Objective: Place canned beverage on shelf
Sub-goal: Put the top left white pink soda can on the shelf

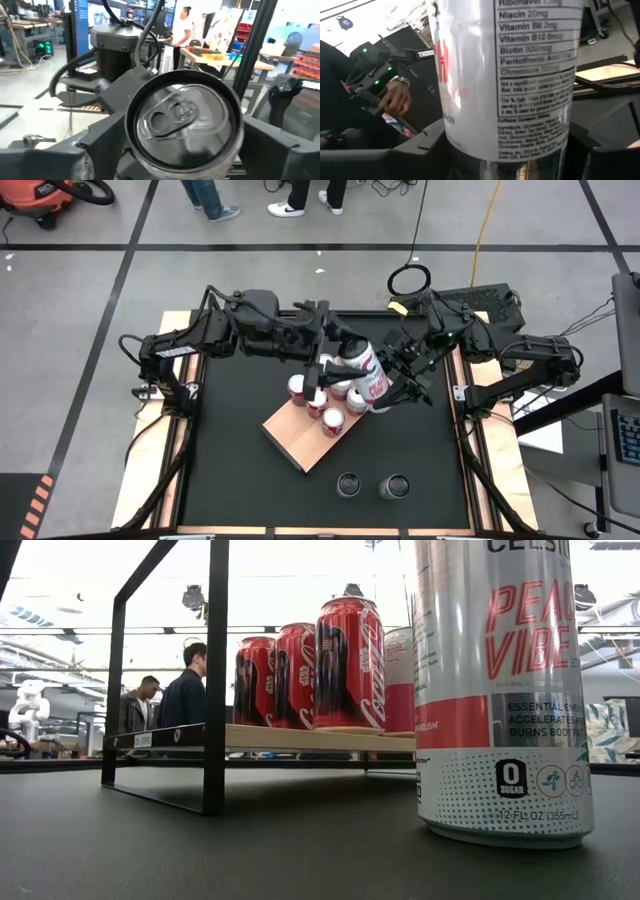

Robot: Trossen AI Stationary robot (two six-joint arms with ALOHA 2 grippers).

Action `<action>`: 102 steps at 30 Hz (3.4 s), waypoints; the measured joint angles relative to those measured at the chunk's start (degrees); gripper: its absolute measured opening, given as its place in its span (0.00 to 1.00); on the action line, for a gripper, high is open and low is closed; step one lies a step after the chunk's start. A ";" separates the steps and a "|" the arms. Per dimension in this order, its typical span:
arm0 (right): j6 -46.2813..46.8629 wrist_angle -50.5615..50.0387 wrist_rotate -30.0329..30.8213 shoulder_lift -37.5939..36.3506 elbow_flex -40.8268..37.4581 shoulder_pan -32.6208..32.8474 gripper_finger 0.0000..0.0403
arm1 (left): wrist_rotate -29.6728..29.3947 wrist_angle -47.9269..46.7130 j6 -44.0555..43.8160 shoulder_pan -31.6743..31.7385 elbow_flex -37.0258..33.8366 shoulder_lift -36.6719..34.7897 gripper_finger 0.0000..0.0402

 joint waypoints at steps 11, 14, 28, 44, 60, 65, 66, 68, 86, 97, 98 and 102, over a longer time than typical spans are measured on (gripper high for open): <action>-5.24 -2.12 1.03 -1.85 0.00 -0.68 0.58 | -3.87 2.11 -15.89 -1.00 0.00 -0.22 0.91; -7.80 -2.79 0.79 -2.14 0.00 -0.59 0.58 | -3.97 5.05 -16.86 -1.54 0.00 -0.25 0.91; -19.74 -9.40 1.93 -1.65 0.00 -0.52 0.58 | -9.16 4.32 -22.79 -4.16 1.71 -0.64 0.91; -19.99 1.17 4.29 0.35 -10.10 -0.48 0.58 | -18.94 -9.83 -26.27 -10.02 1.84 -5.93 0.91; -15.76 8.01 10.27 0.75 -17.35 0.98 0.58 | -26.38 -23.15 -30.43 -12.01 1.75 -4.66 0.92; -14.58 7.86 10.27 1.58 -17.35 0.98 0.58 | -24.39 -26.82 -28.05 -9.99 1.68 -3.43 0.97; -14.53 8.30 10.23 1.91 -17.35 0.99 0.58 | -22.87 -27.21 -27.56 -9.44 1.69 -3.34 0.98; -14.45 8.09 10.19 2.06 -17.35 1.01 0.58 | -19.35 -27.72 -27.47 -8.39 1.73 -3.04 0.99; -13.57 8.06 10.26 2.23 -17.35 1.03 0.58 | -4.49 -33.55 -32.26 -1.82 1.73 -1.66 0.99; -13.25 7.47 10.37 2.23 -17.31 1.03 0.58 | 1.21 -32.35 -34.92 -0.80 1.75 1.80 0.98; -13.12 7.17 10.36 2.23 -17.31 1.03 0.58 | 1.20 -32.53 -34.98 -0.77 1.74 1.92 0.98; -13.12 6.30 10.35 2.23 -17.31 1.03 0.58 | 1.18 -31.85 -35.03 -0.74 1.68 2.06 0.98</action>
